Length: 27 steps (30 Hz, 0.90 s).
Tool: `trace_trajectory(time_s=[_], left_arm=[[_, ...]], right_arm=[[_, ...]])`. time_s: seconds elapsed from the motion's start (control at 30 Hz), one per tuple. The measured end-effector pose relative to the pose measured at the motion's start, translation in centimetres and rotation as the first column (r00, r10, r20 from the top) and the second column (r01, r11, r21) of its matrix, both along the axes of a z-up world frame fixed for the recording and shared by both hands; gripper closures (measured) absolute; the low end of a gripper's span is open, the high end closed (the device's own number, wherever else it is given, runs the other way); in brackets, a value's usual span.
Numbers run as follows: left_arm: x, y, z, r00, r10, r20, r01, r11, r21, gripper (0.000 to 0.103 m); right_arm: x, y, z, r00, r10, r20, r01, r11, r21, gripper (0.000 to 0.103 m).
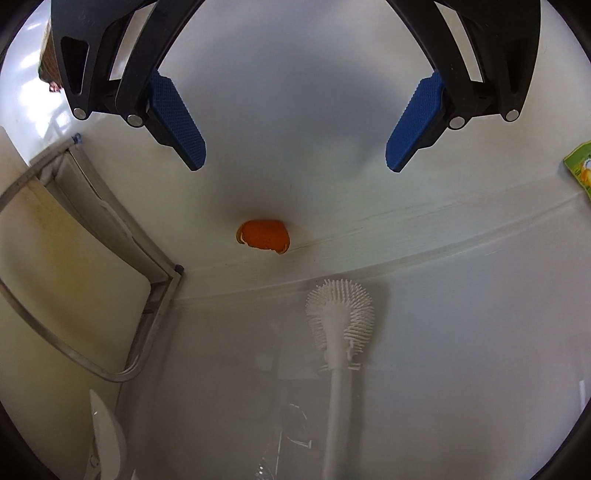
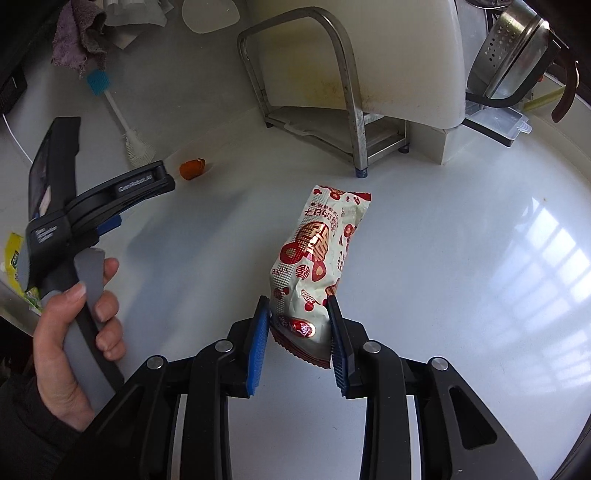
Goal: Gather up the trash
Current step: 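Grasp the orange peel with the left tool, then carry the snack bag and orange peel over the basket with both tools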
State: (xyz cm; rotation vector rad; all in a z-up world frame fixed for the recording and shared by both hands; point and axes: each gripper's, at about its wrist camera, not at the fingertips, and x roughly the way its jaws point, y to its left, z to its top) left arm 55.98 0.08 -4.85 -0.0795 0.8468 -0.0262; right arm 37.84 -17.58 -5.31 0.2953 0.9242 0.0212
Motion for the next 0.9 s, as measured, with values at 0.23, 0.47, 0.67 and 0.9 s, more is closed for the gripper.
trace_trajectory(time_s=[0.23, 0.47, 0.67, 0.9], left_arm=[[5.5, -0.9, -1.6, 0.996, 0.065, -0.060, -0.064, 0.998, 0.016, 0.007], [8.5, -1.8, -2.4, 0.988, 0.102, -0.112, -0.097, 0.994, 0.049, 0.016], [8.9, -2.5, -1.9, 0.993, 0.087, -0.076, -0.082, 0.994, 0.067, 0.049], [7.6, -1.9, -1.7, 0.998, 0.026, -0.062, -0.027, 0.999, -0.017, 0.078]], right_arm=[[-0.6, -0.5, -0.7, 1.000, 0.012, 0.003, -0.012, 0.997, 0.074, 0.073], [-1.3, -0.8, -1.1, 1.000, 0.013, 0.001, -0.014, 0.993, 0.118, 0.073], [-1.7, -1.4, -1.1, 1.000, -0.002, 0.003, 0.001, 0.993, 0.119, 0.073], [-2.3, -1.6, -1.3, 1.000, -0.004, 0.001, 0.004, 0.992, 0.126, 0.073]])
